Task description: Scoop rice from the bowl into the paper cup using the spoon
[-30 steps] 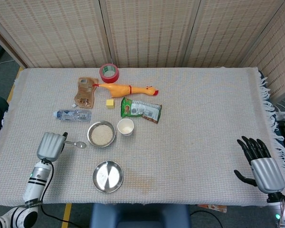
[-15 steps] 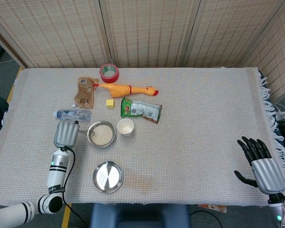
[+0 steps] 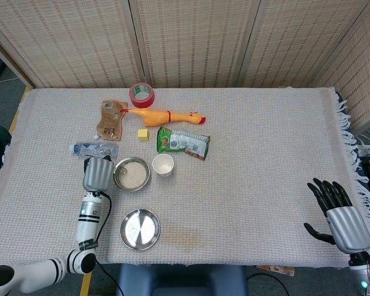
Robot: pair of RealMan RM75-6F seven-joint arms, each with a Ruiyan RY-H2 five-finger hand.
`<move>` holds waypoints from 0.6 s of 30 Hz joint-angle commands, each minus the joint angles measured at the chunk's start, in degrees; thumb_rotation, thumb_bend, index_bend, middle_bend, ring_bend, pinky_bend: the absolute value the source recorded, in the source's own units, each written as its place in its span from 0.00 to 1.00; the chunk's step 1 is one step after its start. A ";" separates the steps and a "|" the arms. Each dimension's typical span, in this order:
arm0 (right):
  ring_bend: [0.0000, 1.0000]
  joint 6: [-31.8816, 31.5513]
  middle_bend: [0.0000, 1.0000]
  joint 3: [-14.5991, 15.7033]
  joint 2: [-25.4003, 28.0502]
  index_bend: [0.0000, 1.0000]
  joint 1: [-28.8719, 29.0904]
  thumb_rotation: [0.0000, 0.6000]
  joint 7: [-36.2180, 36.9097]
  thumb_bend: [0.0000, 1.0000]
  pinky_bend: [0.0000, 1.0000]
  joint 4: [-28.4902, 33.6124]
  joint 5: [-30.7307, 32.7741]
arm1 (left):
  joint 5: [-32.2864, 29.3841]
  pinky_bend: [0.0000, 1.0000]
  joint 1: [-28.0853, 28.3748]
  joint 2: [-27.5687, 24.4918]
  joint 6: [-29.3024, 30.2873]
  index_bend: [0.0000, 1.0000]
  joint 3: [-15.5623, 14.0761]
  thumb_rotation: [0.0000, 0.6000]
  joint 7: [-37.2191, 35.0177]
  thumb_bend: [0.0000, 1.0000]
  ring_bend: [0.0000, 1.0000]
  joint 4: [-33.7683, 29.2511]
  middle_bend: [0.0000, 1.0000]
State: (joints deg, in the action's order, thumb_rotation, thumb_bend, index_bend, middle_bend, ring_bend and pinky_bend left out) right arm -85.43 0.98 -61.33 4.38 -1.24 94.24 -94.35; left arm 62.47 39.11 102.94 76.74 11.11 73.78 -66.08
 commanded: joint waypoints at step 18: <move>0.00 0.04 0.00 0.42 0.44 0.00 -0.09 0.88 0.52 0.15 0.00 0.33 -0.66 | 6.18 1.00 -0.61 7.53 1.34 0.68 -4.05 1.00 -0.06 0.41 1.00 13.24 1.00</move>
State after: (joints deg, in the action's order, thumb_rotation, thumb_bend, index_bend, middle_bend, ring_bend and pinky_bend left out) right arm -85.37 1.39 -60.90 4.29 -0.73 94.57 -94.99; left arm 68.44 38.65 110.42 78.13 7.20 73.93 -52.80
